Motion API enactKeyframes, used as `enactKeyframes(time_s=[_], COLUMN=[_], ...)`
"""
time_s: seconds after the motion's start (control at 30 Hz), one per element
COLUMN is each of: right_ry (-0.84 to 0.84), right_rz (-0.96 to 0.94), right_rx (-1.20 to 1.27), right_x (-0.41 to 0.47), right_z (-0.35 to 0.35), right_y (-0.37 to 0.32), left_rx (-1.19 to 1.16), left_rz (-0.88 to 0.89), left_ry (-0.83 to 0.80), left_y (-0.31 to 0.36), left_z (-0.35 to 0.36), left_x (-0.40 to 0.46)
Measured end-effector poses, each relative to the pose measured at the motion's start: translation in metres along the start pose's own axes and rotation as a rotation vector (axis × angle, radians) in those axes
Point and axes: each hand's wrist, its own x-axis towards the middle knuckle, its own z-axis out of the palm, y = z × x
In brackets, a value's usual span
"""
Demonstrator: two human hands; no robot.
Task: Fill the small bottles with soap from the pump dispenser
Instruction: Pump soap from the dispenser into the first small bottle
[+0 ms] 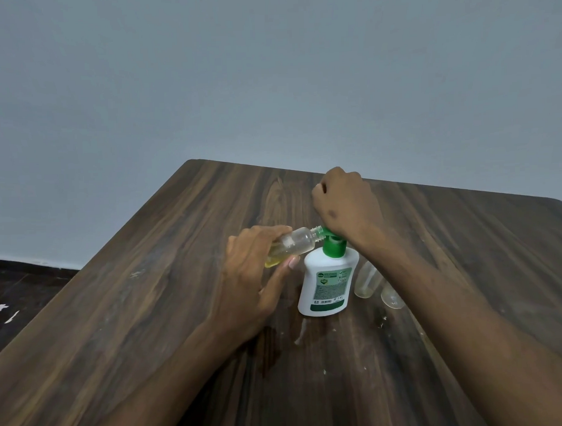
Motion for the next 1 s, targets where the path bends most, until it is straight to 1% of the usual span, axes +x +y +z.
enactKeyframes(time_s=[0.1, 0.23, 0.37, 0.47, 0.63, 0.73, 0.9, 1.0], right_ry=[0.032, -0.006, 0.031, -0.007, 0.016, -0.018, 0.012, -0.037], right_rz=[-0.025, 0.019, -0.010, 0.016, -0.001, 0.030, -0.009, 0.035], right_rx=[-0.006, -0.004, -0.006, -0.006, -0.005, -0.012, -0.019, -0.014], right_x=[0.0003, -0.0008, -0.0001, -0.0024, 0.0001, -0.0017, 0.0006, -0.0002], right_z=[-0.0033, -0.0010, -0.0034, -0.0001, -0.0034, -0.0010, -0.0031, 0.0008], right_y=[-0.0023, -0.0005, -0.0010, -0.0005, -0.0016, 0.0005, -0.0023, 0.0002], left_rx=[-0.003, 0.003, 0.001, -0.004, -0.015, -0.013, -0.011, -0.013], left_rz=[0.006, -0.003, 0.011, 0.006, 0.008, -0.001, 0.008, -0.007], left_ry=[0.006, 0.002, 0.003, -0.003, 0.003, -0.006, -0.005, -0.012], left_y=[0.0018, 0.0019, 0.0013, -0.0010, 0.0011, -0.0003, 0.0007, -0.0014], left_z=[-0.0003, -0.0016, -0.0001, 0.0000, 0.0006, -0.0003, 0.0003, -0.0003], left_x=[0.0012, 0.0007, 0.0005, 0.0000, -0.0004, -0.0008, 0.0001, -0.0009])
